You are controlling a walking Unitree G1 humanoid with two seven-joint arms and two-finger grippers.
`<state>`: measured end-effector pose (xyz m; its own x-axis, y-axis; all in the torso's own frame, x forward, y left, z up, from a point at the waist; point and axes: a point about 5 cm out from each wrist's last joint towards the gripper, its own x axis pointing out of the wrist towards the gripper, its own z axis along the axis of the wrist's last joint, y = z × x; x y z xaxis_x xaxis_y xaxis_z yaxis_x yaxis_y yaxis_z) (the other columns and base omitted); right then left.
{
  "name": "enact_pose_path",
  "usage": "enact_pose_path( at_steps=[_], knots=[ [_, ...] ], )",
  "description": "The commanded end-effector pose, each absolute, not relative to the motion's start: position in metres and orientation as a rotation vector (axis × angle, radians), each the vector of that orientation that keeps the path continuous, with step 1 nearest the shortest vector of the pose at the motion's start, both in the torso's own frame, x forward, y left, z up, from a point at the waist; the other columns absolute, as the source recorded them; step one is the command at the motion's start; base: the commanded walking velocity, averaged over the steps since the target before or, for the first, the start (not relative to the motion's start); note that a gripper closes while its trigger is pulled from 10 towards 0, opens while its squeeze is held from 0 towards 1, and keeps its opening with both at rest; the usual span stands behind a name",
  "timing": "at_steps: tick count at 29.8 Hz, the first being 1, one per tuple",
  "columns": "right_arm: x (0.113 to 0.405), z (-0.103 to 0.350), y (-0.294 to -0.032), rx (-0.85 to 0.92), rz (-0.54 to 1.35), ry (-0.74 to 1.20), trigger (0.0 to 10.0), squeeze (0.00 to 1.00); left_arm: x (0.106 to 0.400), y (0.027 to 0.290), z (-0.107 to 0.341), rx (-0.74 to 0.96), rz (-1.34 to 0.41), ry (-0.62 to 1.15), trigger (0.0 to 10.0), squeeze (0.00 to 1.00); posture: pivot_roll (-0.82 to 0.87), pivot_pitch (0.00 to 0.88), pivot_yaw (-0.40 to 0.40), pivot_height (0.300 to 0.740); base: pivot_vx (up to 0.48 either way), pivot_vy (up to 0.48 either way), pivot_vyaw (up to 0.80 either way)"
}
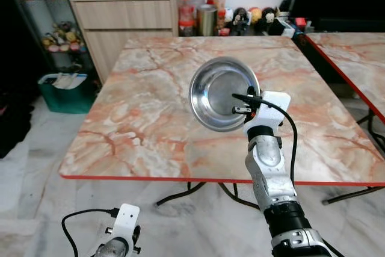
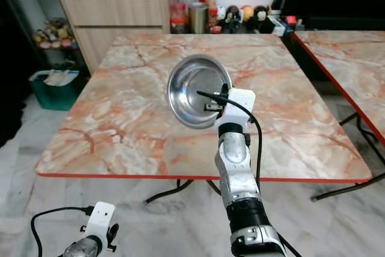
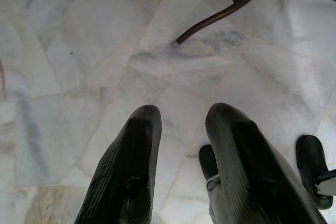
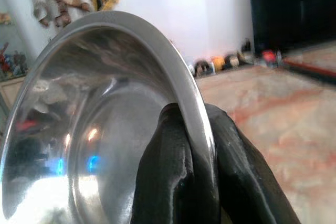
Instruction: Setting the table
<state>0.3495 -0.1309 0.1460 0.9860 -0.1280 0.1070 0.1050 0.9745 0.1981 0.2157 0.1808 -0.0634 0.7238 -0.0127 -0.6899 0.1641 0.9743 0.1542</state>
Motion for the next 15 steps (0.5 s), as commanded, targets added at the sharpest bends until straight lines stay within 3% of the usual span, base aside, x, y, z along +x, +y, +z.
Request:
enact_pose_path(
  at_steps=[1,9,15],
  knots=[
    [0.354,0.149,-0.137,0.266,-0.154,-0.099,10.0,0.0,0.211,0.185,-0.066,0.216,-0.085,0.781,10.0,0.0,-0.02,0.0,0.015,0.736,0.0,0.0,0.0],
    [0.372,0.143,-0.161,0.466,-0.285,0.039,10.0,0.0,0.212,0.184,-0.066,0.213,-0.086,0.783,10.0,0.0,-0.01,0.0,0.021,0.736,0.0,0.0,0.0],
    [0.376,0.125,-0.152,0.466,-0.222,0.175,10.0,0.0,0.212,0.184,-0.066,0.214,-0.087,0.785,10.0,0.0,-0.01,0.0,0.022,0.736,0.0,0.0,0.0]
  ],
)
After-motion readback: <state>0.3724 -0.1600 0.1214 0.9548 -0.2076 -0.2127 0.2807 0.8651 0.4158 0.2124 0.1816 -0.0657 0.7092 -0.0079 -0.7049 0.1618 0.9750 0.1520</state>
